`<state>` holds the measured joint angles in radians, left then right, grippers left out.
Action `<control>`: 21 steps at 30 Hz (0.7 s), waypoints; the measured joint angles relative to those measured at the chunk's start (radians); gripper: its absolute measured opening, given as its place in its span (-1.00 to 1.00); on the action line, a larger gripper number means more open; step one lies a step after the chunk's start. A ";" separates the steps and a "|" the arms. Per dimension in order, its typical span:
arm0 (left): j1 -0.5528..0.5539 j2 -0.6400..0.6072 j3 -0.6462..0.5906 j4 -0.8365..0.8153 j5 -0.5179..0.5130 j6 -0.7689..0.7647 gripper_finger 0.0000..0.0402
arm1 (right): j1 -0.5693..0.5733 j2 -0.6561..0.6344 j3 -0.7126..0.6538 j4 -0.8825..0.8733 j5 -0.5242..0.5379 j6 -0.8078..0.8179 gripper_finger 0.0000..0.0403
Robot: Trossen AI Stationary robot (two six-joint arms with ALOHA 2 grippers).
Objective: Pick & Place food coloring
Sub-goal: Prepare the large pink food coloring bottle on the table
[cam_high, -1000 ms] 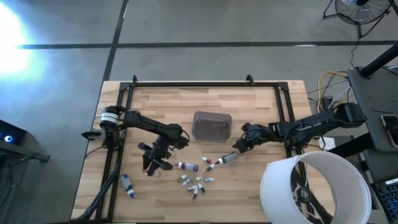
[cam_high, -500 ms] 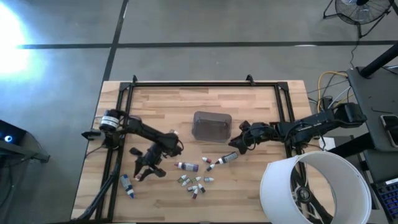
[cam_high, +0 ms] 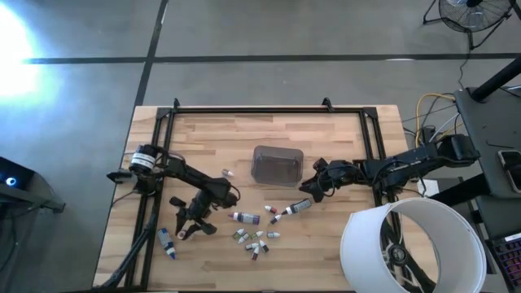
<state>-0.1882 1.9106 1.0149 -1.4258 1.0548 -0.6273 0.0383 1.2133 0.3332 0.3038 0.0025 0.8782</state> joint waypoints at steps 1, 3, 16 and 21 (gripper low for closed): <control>-0.001 0.000 0.000 0.014 0.000 -0.017 -0.43 | 0.000 0.000 0.000 0.000 -0.001 0.001 -0.16; -0.006 0.000 0.000 0.041 0.006 -0.049 -0.43 | 0.000 0.000 0.000 0.000 -0.002 0.002 -0.16; -0.020 -0.001 -0.002 0.087 -0.041 -0.051 -0.42 | 0.000 0.000 0.000 0.000 -0.003 -0.010 -0.16; -0.020 -0.002 -0.002 0.082 -0.062 -0.043 -0.42 | 0.000 0.000 0.000 0.000 -0.003 -0.018 -0.16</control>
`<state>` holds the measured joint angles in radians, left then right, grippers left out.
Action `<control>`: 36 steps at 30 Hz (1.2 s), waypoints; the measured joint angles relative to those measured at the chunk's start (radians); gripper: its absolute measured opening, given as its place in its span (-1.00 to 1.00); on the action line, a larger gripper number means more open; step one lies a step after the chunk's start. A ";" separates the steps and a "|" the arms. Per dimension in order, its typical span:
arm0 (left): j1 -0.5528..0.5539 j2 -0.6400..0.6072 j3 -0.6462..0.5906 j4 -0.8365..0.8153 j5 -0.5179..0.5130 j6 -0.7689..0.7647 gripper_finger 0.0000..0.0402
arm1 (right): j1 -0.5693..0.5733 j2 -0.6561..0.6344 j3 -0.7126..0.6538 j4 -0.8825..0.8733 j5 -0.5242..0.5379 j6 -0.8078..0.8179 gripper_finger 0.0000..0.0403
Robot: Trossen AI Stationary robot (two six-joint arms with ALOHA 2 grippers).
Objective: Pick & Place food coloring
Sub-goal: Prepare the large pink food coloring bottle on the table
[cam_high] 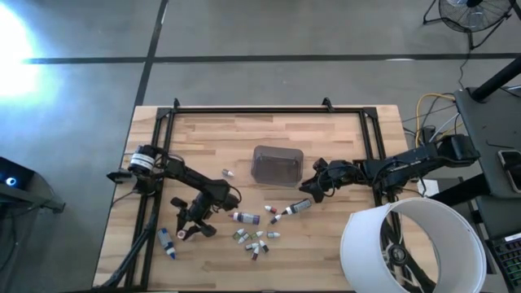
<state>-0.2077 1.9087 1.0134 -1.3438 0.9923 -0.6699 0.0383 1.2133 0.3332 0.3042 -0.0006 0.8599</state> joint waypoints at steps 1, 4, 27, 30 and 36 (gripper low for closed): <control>0.000 0.000 0.000 -0.001 -0.004 0.005 -0.42 | 0.000 0.000 0.000 0.000 0.000 0.000 -0.16; 0.001 -0.001 0.013 -0.008 -0.030 0.021 -0.42 | 0.000 0.000 0.000 0.000 0.000 -0.004 -0.16; 0.030 -0.001 0.074 -0.007 -0.069 0.028 -0.41 | 0.000 0.000 0.000 -0.002 0.000 -0.052 -0.16; 0.031 0.000 0.075 0.011 -0.011 0.034 -0.41 | 0.000 0.000 0.000 -0.003 0.001 -0.052 -0.16; 0.030 0.001 0.075 0.007 0.021 0.027 -0.42 | 0.000 0.000 0.000 -0.010 0.001 -0.052 -0.16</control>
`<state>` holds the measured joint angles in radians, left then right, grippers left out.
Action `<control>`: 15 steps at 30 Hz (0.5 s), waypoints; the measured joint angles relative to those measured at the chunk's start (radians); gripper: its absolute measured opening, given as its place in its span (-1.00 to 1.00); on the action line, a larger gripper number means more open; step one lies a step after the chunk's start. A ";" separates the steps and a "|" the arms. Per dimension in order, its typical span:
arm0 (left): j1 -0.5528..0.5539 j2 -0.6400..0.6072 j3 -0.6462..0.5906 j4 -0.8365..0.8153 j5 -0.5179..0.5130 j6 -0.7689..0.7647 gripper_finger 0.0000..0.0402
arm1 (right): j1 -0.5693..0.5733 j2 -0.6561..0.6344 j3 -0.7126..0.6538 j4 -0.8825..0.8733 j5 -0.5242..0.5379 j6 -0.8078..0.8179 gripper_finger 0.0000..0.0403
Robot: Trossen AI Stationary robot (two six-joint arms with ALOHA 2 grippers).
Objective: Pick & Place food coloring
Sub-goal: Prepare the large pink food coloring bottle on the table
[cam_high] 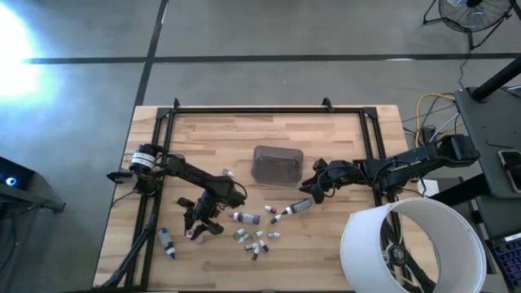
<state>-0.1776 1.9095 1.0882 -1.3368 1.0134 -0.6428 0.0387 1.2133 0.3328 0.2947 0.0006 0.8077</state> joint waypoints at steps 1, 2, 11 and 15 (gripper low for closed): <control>0.001 0.000 0.000 0.001 0.001 -0.009 -0.42 | 0.000 0.000 0.000 0.000 0.000 0.002 -0.16; 0.001 0.000 0.000 0.000 0.003 -0.019 -0.42 | 0.000 0.000 0.000 0.000 0.000 0.006 -0.16; 0.001 -0.001 0.000 0.028 0.015 -0.044 -0.42 | 0.000 0.000 0.000 0.000 0.000 0.003 -0.16; 0.001 -0.001 0.000 0.058 0.017 -0.045 -0.42 | 0.000 0.000 0.000 0.000 0.002 0.003 -0.16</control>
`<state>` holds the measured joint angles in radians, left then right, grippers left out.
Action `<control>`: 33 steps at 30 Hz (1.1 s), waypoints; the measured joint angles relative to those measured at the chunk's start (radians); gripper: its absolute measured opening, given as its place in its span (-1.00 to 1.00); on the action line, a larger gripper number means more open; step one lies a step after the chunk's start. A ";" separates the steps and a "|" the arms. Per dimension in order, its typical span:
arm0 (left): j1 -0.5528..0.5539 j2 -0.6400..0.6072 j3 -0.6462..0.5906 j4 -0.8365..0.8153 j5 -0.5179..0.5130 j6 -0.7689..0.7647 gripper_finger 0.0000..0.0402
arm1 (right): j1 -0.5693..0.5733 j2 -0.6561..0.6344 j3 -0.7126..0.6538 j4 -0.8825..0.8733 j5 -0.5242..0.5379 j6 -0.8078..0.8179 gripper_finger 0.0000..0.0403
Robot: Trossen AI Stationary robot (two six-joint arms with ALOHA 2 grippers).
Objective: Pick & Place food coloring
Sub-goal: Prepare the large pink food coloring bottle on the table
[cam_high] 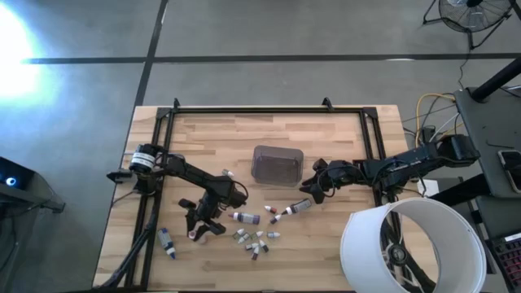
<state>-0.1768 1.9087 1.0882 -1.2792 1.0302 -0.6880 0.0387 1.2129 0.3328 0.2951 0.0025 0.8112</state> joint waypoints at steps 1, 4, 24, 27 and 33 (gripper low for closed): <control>0.000 0.000 0.000 0.005 0.001 -0.001 -0.42 | 0.000 0.000 0.000 0.000 0.000 0.000 -0.16; 0.000 -0.002 0.000 0.023 0.006 -0.002 -0.42 | 0.000 0.000 0.000 0.000 0.000 0.000 -0.16; -0.009 -0.003 -0.001 0.070 0.036 0.021 -0.42 | 0.000 0.000 0.000 0.001 0.000 0.000 -0.16; -0.010 -0.003 -0.001 0.099 0.042 0.021 -0.42 | 0.000 0.000 0.000 0.001 0.000 0.000 -0.16; -0.009 -0.003 0.000 0.130 0.044 0.021 -0.42 | 0.000 0.000 0.000 0.001 0.000 0.000 -0.16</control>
<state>-0.1860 1.9057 1.0878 -1.1492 1.0746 -0.6666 0.0383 1.2129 0.3328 0.2958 0.0021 0.8112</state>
